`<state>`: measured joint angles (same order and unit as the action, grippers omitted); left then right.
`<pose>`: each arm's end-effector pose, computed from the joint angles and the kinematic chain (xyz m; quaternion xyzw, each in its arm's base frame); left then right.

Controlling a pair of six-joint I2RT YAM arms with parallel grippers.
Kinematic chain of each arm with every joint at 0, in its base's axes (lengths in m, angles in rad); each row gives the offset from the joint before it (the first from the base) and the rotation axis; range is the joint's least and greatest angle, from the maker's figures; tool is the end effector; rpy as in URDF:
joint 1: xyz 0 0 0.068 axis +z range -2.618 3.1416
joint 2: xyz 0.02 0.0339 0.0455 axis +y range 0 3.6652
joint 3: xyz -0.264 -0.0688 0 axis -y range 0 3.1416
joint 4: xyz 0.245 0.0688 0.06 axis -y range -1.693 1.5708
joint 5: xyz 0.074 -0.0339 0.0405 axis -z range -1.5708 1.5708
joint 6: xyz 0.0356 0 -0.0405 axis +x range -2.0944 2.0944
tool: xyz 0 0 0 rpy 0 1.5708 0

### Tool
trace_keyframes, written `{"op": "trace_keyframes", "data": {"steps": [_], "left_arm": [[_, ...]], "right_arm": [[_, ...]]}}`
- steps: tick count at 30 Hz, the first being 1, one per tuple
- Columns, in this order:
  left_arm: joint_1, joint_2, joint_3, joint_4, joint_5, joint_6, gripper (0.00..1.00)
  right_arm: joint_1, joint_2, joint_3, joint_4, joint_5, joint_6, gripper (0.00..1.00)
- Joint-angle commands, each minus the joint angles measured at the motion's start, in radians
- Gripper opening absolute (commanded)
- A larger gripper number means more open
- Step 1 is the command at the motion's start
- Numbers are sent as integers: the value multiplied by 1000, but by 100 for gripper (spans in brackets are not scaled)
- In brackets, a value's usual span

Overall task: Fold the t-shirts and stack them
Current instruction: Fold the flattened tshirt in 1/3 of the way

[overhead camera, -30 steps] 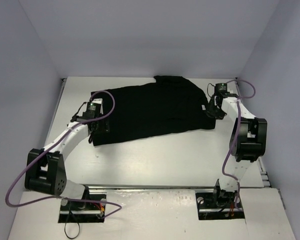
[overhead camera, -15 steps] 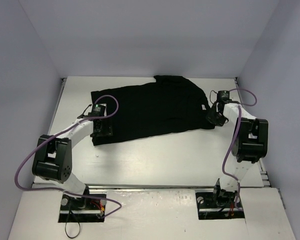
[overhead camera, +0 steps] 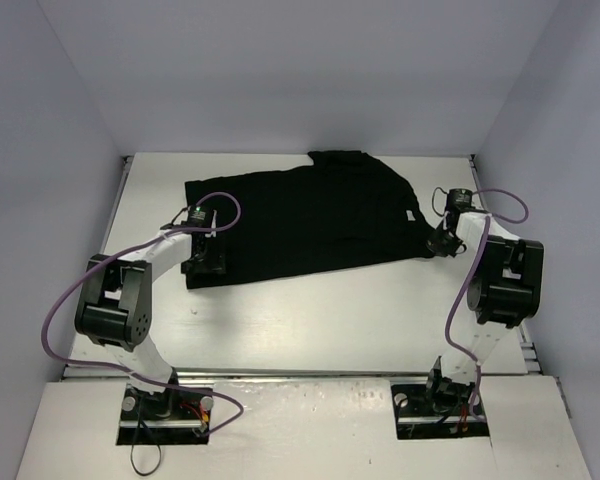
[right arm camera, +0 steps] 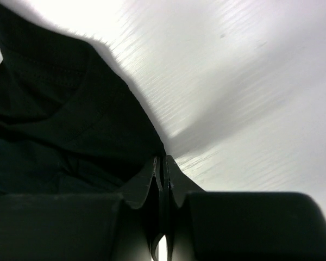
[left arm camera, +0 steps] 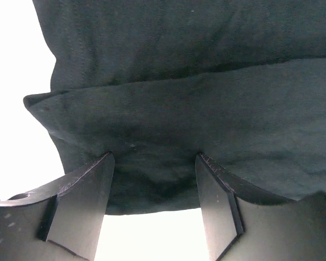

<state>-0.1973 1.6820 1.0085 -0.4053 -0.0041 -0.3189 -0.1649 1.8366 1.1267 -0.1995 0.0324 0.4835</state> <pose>0.3236 -0.0645 0.1734 -0.0594 0.9681 -0.0602 0.2360 0.3762 -0.0638 0.1676 0.3062 0.8948 0.0364 0.3230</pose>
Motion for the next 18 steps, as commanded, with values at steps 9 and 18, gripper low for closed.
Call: {"op": "trace_keyframes", "data": {"steps": [9, 18], "left_arm": [[32, 15, 70, -83, -159, 158, 57], [20, -152, 84, -29, -105, 200, 57]], "right_arm": [[-33, -72, 20, -1, 147, -25, 0], [-16, -265, 21, -15, 65, -80, 29]]}}
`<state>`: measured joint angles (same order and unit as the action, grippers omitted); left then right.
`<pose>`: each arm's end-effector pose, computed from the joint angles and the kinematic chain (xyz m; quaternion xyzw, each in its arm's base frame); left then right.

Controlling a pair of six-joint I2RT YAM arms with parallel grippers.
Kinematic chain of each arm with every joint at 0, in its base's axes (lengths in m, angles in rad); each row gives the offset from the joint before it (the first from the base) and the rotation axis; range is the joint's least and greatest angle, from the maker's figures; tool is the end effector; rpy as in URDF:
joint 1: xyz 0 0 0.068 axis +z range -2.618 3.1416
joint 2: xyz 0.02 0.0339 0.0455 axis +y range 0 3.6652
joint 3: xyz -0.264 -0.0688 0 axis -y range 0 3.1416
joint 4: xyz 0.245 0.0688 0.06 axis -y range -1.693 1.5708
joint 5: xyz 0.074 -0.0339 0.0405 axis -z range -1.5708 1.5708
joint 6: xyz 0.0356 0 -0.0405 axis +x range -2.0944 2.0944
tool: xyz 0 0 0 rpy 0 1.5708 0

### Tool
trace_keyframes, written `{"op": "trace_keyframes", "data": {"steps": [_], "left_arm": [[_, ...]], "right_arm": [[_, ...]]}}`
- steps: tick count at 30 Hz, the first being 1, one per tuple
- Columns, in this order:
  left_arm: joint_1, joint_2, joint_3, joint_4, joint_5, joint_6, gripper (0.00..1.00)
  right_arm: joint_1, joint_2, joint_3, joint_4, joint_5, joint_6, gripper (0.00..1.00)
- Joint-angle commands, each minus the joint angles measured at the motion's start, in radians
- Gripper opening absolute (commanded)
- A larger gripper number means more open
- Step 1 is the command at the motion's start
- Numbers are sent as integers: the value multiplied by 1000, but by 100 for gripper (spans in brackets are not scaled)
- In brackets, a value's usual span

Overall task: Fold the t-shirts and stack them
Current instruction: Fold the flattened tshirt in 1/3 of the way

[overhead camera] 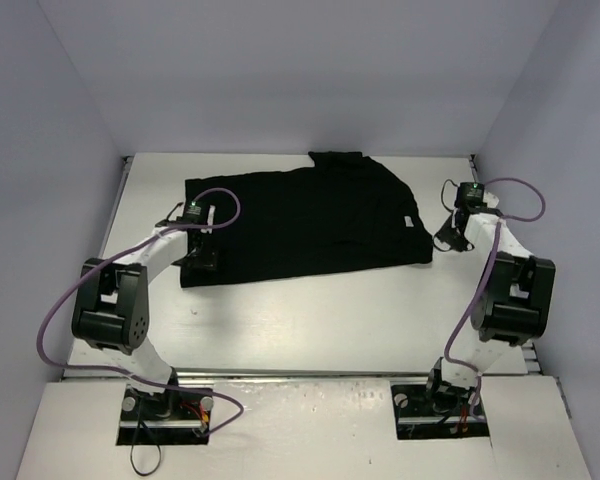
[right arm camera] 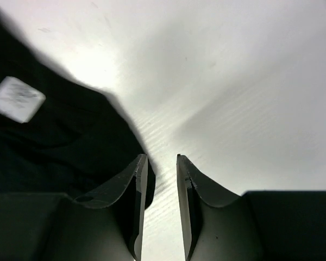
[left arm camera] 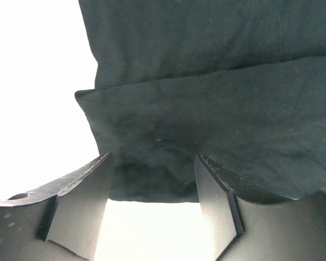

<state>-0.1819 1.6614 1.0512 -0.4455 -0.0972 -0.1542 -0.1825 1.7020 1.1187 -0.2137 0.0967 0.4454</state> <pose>0.3281 -0.0568 0.1900 0.0010 0.9660 0.0038 0.2587 0.3618 -0.0703 0.2121 0.3030 0.8742 0.0050 0.3795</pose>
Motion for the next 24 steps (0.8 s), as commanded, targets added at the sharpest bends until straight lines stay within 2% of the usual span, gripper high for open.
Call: {"op": "trace_keyframes", "data": {"steps": [1, 5, 7, 14, 24], "left_arm": [[0, -156, 49, 10, -3, 30, 58], [-7, -218, 53, 4, 51, -15, 59], [-8, -229, 34, 14, 81, -59, 59], [-19, -147, -5, 69, 97, -124, 59], [0, 9, 4, 57, 82, -137, 59]], "right_arm": [[3, -138, 35, -1, -16, -57, 30], [19, -137, 35, -12, -174, -92, 32], [39, -122, 17, -16, -202, -91, 33], [120, -11, -11, -4, -173, -77, 35], [123, 106, -47, 44, -98, -49, 32]]}}
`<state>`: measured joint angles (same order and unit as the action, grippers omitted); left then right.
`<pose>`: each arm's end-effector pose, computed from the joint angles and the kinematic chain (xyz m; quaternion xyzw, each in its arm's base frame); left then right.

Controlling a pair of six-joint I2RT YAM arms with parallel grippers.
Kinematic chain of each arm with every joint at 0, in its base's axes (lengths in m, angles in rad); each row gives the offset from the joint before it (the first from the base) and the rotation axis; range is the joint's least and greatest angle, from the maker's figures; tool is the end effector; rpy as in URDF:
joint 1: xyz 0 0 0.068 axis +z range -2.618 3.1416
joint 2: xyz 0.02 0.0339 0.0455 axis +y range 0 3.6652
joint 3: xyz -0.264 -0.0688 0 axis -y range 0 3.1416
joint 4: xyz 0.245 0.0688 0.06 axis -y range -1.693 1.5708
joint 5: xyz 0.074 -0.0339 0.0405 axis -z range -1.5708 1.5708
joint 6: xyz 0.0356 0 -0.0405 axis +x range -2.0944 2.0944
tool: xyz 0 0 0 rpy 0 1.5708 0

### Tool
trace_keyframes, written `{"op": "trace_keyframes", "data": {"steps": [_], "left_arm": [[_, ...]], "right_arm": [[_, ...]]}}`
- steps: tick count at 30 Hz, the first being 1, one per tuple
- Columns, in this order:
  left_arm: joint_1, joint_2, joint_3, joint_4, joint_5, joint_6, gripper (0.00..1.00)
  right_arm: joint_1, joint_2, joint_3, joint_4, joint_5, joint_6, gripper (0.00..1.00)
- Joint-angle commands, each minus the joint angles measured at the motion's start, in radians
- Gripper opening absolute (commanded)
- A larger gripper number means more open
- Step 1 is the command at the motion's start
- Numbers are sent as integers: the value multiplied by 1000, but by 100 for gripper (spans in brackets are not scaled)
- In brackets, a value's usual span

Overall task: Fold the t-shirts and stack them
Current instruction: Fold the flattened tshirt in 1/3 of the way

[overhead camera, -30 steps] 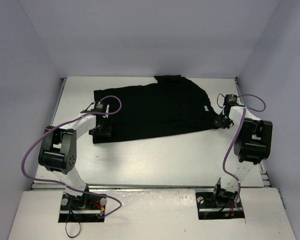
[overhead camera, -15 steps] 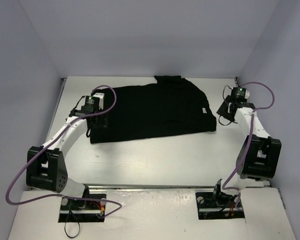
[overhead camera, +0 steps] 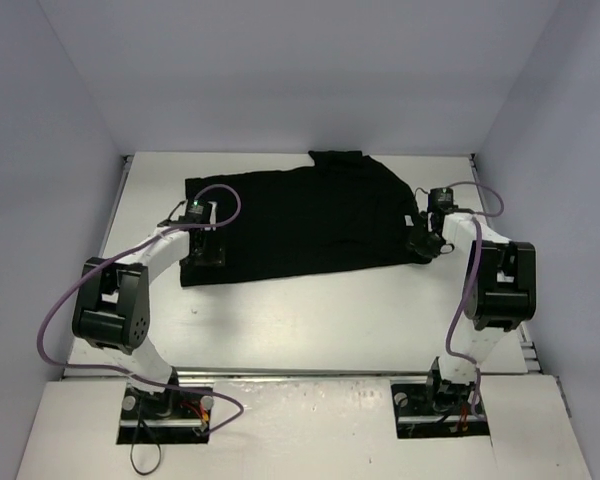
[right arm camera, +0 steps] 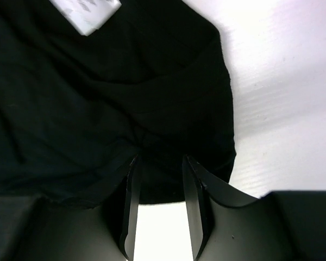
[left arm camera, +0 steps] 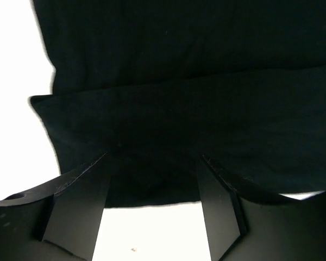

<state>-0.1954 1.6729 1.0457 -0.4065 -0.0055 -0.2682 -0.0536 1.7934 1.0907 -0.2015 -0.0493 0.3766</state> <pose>0.3302 -0.0652 0.1868 -0.0358 0.9635 -0.0584 0.2588 0.3713 -0.0182 0.1723 0.1938 0.9246 0.0756 0.3191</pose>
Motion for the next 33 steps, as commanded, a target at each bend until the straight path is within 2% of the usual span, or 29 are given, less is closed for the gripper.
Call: {"op": "trace_keyframes", "data": {"steps": [1, 16, 23, 28, 31, 33], "left_arm": [[17, 2, 2, 13, -11, -25, 59], [105, -31, -38, -120, -63, 3, 59], [97, -179, -77, -143, -85, 23, 59], [17, -325, 4, -130, -81, 85, 59], [-95, -378, 69, -122, -84, 114, 59], [-212, -388, 99, -94, -93, 147, 60]], "right_arm": [[-6, 12, -34, 33, 60, 24, 32], [-45, -264, -293, -25, 178, 97, 32], [-4, -477, -285, -104, 214, 79, 33], [67, -532, -138, -111, 144, -15, 34], [84, -526, -76, -110, 82, -25, 34], [84, -507, -54, -110, 48, -16, 34]]}}
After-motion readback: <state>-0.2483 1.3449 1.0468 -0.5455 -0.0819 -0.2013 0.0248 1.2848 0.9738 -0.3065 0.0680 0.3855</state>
